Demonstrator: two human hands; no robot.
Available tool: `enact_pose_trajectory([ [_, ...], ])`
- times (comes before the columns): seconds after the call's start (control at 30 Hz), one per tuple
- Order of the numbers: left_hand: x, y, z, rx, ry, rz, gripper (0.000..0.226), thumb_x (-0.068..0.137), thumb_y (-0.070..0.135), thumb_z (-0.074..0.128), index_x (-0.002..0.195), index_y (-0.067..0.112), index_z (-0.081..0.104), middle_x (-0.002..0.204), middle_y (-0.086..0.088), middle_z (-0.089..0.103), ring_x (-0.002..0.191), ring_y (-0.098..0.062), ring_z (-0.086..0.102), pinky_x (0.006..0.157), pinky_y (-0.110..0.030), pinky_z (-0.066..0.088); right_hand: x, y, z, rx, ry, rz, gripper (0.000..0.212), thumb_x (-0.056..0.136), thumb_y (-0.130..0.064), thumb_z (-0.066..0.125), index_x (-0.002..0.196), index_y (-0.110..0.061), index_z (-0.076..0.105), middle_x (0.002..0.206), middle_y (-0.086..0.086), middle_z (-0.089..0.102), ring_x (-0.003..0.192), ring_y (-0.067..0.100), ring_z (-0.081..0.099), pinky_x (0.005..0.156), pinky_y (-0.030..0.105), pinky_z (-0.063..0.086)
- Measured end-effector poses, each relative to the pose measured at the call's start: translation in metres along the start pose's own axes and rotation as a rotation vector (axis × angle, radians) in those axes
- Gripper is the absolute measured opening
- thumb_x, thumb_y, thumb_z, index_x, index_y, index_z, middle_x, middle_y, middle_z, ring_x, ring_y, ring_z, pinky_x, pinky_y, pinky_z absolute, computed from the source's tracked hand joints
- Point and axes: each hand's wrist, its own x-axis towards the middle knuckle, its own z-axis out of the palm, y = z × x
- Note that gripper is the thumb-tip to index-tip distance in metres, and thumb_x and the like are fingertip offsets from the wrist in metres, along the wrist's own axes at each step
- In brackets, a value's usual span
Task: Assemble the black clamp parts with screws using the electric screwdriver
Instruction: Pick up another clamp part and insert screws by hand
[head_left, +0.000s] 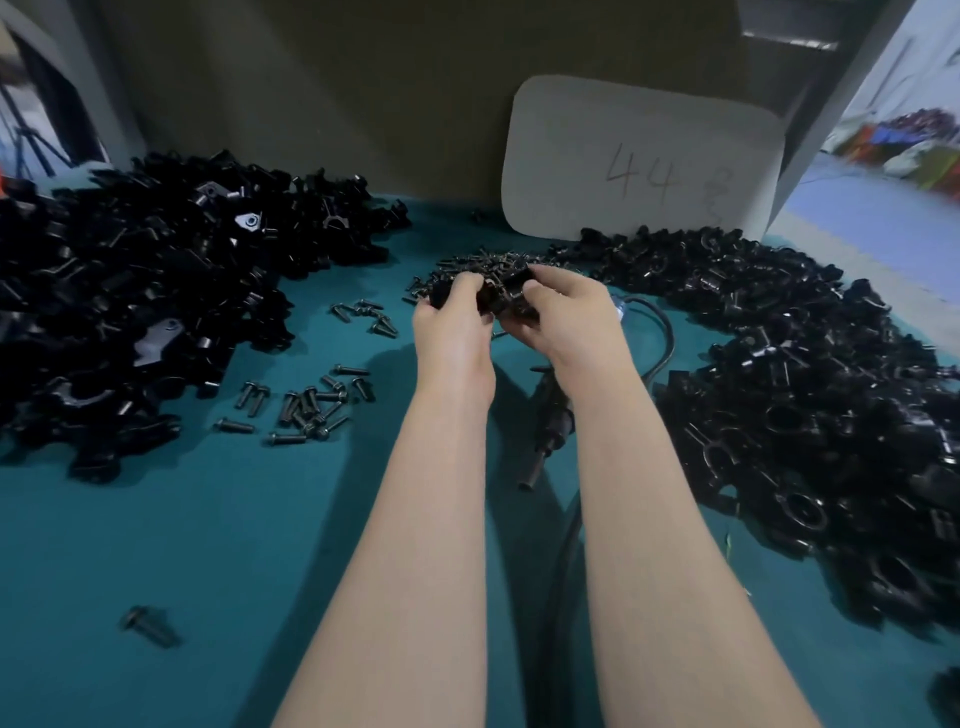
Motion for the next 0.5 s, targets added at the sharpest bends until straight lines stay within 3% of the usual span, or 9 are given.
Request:
enact_pose_trajectory([
  [0.1,0.0004,0.0002,0.0011,0.037,-0.031,0.032,0.009,0.096,0.003,0.052,0.103,0.008,0.049,0.09,-0.006,0.061,0.074,-0.011,0.06,0.064,-0.016,0.052,0.001,0.0047,0.0028,-0.187,0.071,-0.078,0.023,0.093,-0.014,0.057,0.116,-0.014,0.06,0.107,0.005,0.063,0.09,0.018,0.066,0.085,0.037,0.056],
  [0.2,0.0019,-0.0031,-0.0003,0.09,-0.094,0.092,0.013,0.098,0.005,0.051,0.11,0.01,0.046,0.104,-0.008,0.062,0.096,-0.018,0.06,0.09,-0.029,0.05,0.0003,0.0036,0.0056,-0.174,0.053,-0.128,0.023,0.093,-0.017,0.056,0.116,-0.012,0.061,0.108,0.003,0.064,0.102,0.02,0.064,0.09,0.039,0.054],
  [0.23,0.0022,-0.0045,-0.0008,0.124,-0.115,0.107,0.015,0.099,0.007,0.05,0.112,0.012,0.046,0.108,-0.006,0.062,0.101,-0.018,0.059,0.093,-0.029,0.049,-0.0001,0.0021,0.0059,-0.147,0.032,-0.13,0.023,0.095,-0.016,0.053,0.116,-0.012,0.062,0.108,0.003,0.065,0.103,0.02,0.063,0.09,0.039,0.054],
  [0.33,0.0032,-0.007,-0.002,0.199,-0.156,0.127,0.016,0.099,0.01,0.05,0.112,0.017,0.046,0.104,0.002,0.062,0.102,-0.014,0.057,0.08,-0.019,0.047,-0.001,0.0003,0.0053,-0.041,-0.029,-0.092,0.021,0.097,-0.007,0.047,0.109,-0.014,0.062,0.111,0.007,0.063,0.103,0.023,0.063,0.087,0.036,0.056],
  [0.43,0.0063,-0.009,-0.0017,0.219,-0.144,0.103,0.022,0.097,0.01,0.055,0.118,0.006,0.049,0.114,-0.012,0.061,0.107,-0.025,0.059,0.097,-0.031,0.048,-0.002,0.002,0.0015,0.032,-0.01,-0.095,0.018,0.095,-0.001,0.048,0.099,-0.015,0.059,0.099,0.004,0.062,0.098,0.023,0.064,0.079,0.03,0.057],
  [0.5,0.0068,-0.0092,-0.002,0.23,-0.095,0.076,0.032,0.095,0.012,0.06,0.12,-0.003,0.051,0.114,-0.018,0.063,0.107,-0.028,0.063,0.096,-0.032,0.05,-0.0022,0.0026,-0.0008,0.061,-0.004,-0.105,0.017,0.094,0.001,0.051,0.098,-0.014,0.06,0.095,0.003,0.062,0.095,0.02,0.064,0.077,0.027,0.058],
])
